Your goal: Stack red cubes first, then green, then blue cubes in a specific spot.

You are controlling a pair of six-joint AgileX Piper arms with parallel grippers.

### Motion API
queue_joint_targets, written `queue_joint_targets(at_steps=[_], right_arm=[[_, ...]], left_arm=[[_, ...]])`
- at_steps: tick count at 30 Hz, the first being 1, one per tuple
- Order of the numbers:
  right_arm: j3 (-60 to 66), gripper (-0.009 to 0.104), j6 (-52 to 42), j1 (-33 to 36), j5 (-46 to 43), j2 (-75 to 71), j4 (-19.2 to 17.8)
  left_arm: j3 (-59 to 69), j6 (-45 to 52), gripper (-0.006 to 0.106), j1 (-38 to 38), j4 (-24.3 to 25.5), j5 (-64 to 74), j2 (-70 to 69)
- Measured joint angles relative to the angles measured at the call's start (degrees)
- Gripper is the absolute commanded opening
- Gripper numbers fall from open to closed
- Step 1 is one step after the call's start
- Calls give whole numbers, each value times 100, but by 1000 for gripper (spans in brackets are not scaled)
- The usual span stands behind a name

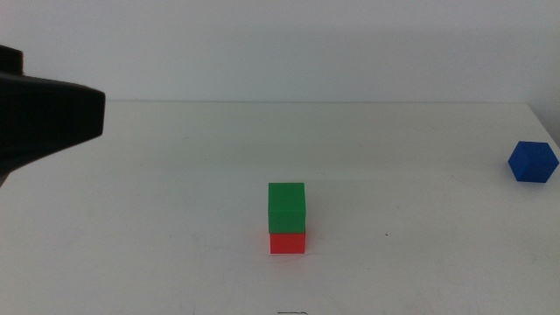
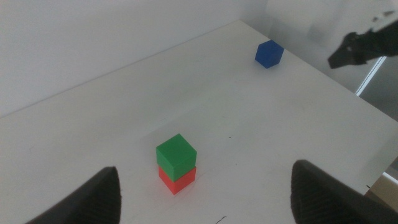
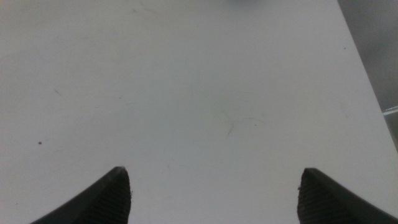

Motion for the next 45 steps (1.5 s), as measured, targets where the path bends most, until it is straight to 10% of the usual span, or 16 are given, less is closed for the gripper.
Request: queue_joint_targets(at_steps=[25, 39, 45], right_arm=[[-4957, 84, -2146, -1274, 940, 5151, 636], [-5562, 74, -2310, -1269, 954, 6243, 741], [-5562, 47, -2418, -1269, 893, 6557, 780]], left_arm=[[0, 0, 94, 0, 0, 0, 0], [0, 0, 94, 0, 0, 0, 0], [0, 0, 94, 0, 0, -4, 0]])
